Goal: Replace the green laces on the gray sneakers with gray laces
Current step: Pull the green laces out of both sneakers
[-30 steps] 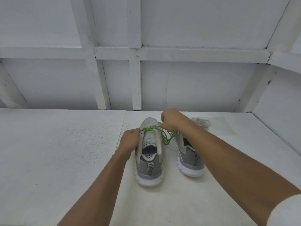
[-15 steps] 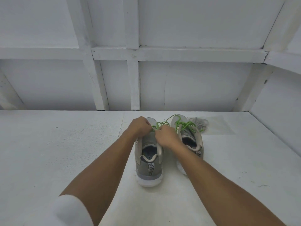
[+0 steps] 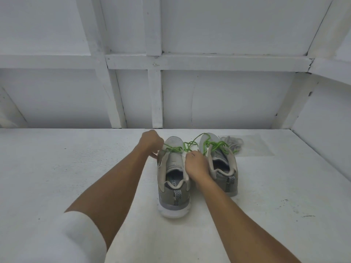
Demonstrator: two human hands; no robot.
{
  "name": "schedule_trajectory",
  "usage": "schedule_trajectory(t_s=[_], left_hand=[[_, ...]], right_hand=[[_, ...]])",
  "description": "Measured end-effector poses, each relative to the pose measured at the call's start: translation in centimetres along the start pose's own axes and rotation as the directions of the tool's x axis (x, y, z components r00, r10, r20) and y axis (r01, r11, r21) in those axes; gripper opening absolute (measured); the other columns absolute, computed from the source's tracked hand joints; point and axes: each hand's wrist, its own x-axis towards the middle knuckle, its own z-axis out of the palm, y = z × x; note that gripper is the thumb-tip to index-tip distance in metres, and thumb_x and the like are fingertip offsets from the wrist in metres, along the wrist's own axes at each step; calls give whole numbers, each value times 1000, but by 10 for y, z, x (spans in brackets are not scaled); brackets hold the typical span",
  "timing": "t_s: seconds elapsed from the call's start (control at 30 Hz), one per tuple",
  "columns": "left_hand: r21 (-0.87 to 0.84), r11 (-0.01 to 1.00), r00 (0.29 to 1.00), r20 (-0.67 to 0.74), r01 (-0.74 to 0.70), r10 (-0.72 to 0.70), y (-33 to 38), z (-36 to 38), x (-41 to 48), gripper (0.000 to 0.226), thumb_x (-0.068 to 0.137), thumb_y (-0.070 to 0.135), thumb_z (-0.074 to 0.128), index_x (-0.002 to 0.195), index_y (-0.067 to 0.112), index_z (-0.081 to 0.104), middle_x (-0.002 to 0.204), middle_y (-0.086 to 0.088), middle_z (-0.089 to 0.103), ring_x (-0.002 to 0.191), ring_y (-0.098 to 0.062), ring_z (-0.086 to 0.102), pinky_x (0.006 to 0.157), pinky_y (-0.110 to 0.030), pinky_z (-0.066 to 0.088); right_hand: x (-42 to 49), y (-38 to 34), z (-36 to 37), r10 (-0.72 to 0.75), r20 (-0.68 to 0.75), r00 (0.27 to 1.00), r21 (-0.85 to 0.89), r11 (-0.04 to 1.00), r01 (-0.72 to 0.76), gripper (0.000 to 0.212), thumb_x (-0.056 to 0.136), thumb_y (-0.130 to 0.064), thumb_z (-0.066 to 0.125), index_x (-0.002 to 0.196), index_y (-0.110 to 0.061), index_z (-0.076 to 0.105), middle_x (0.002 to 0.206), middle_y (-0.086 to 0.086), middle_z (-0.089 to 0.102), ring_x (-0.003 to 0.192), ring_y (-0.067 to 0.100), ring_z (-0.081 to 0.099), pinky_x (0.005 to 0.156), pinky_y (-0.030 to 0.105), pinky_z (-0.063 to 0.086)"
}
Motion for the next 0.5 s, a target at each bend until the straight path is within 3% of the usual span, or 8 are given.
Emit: schedule_trajectory(t_s=[0.07,0.13,0.2,0.27,0.37,0.5], left_hand=[[0,999,997,-66,38,-38,-7,-8,2,22,91,4,47,69,3,46,75,-17,59,80,-36,69,72,-46,60],[122,992,991,-131,-13,29,-8,-11,4,16,90,10,49,75,4,51,87,-17,62,84,-34,66,70,-35,58],[191,971,979,-116,-143,167,-2,-7,3,19,92,20,53,102,5,61,110,-15,62,102,-31,60,78,-30,49],[241,929,958,1,-280,288,5,5,2,34,91,33,59,120,16,62,128,-9,58,117,-28,53,95,-35,45],[521,787,943,153,-332,297,12,31,-3,32,91,45,58,114,25,67,124,-5,58,118,-28,47,99,-40,41],[558,764,940,107,-326,323,15,33,-5,26,93,36,56,111,22,68,119,-4,60,119,-28,45,97,-41,36]], right_hand=[[0,0,0,-4,-2,1000,-1,1000,4,27,101,-15,32,85,-6,52,72,-2,46,62,7,40,49,20,27],[0,1,1,-3,-10,1000,10,1000,4,28,101,-15,32,84,-6,52,72,-2,46,61,7,40,48,20,27],[0,2,3,1,-24,1000,20,1000,0,28,101,-16,33,82,-7,52,72,0,48,61,9,41,49,22,29],[1,3,4,3,-38,999,16,1000,-3,28,100,-16,33,82,-7,52,72,-1,48,62,8,42,50,22,29],[2,4,5,-11,-46,999,10,1000,12,29,99,-15,34,75,-10,49,71,-2,47,62,7,41,50,23,28],[2,6,5,-20,-49,999,12,1000,21,30,100,-15,34,74,-10,48,71,-1,47,62,9,41,50,22,29]])
